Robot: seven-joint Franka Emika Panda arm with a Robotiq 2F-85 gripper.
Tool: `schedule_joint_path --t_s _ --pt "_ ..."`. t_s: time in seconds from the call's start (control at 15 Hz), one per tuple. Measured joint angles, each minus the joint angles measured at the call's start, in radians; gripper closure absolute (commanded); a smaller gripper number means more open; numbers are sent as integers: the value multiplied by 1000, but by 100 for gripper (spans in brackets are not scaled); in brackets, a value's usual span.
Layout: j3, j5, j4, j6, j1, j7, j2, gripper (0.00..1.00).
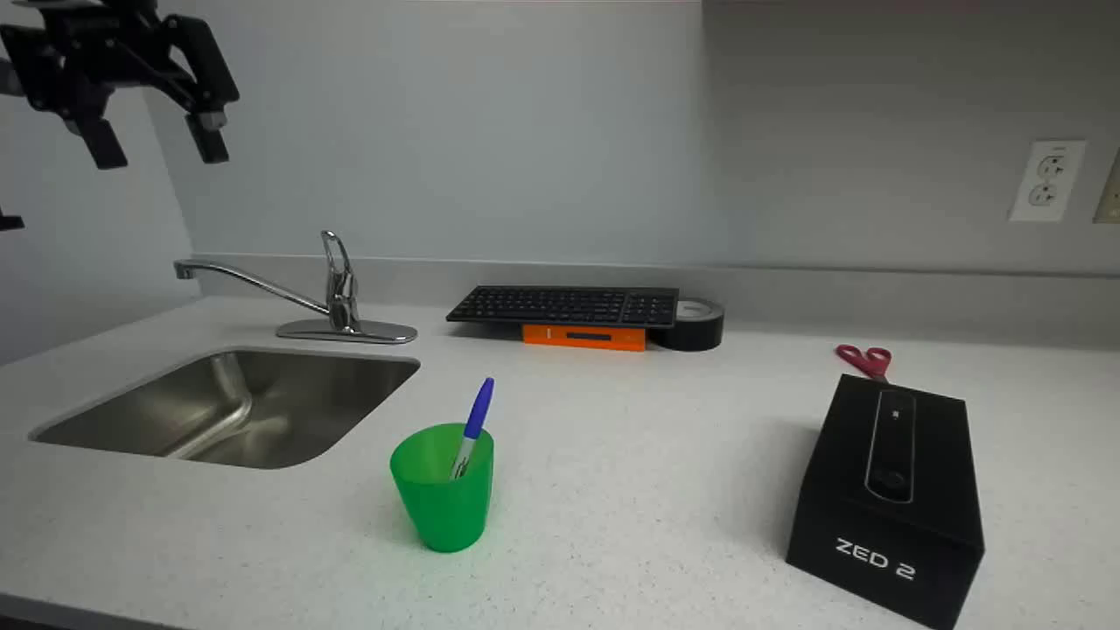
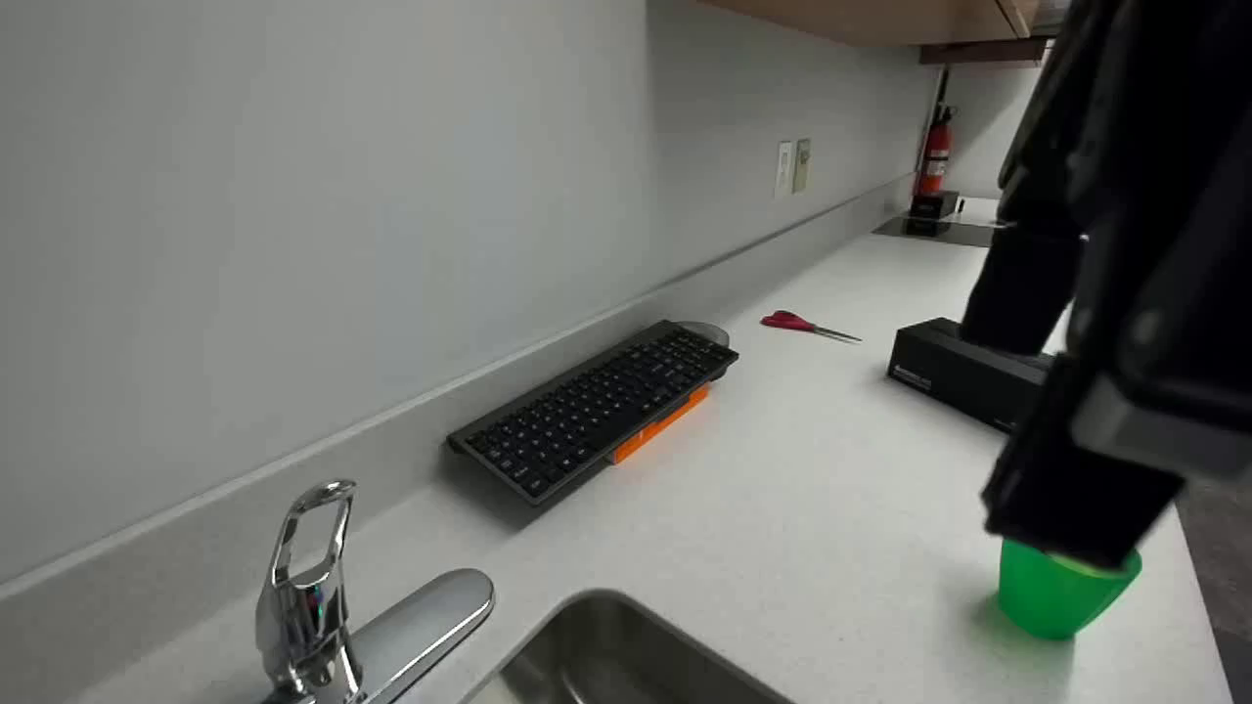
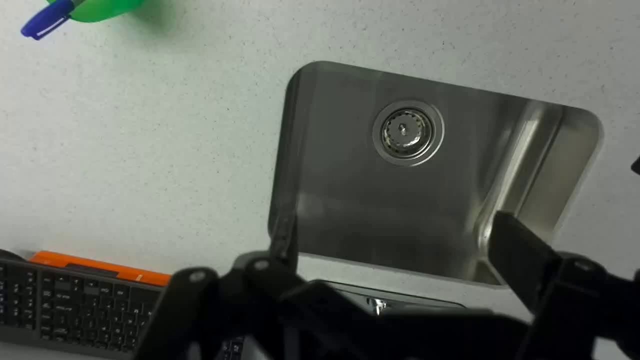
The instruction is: Put the marker in the cup on the counter
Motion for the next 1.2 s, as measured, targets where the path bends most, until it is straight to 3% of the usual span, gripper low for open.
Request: schedule_joint_path --t_s 0.4,0.6,0.93,1.2 --pt "0 0 0 0 0 0 1 0" --pt "-28 24 -12 -2 3 -61 6 0" --pt "-188 70 -108 -4 -3 -286 7 0" --pt "-313 41 -187 -29 -55 -395 -1 0"
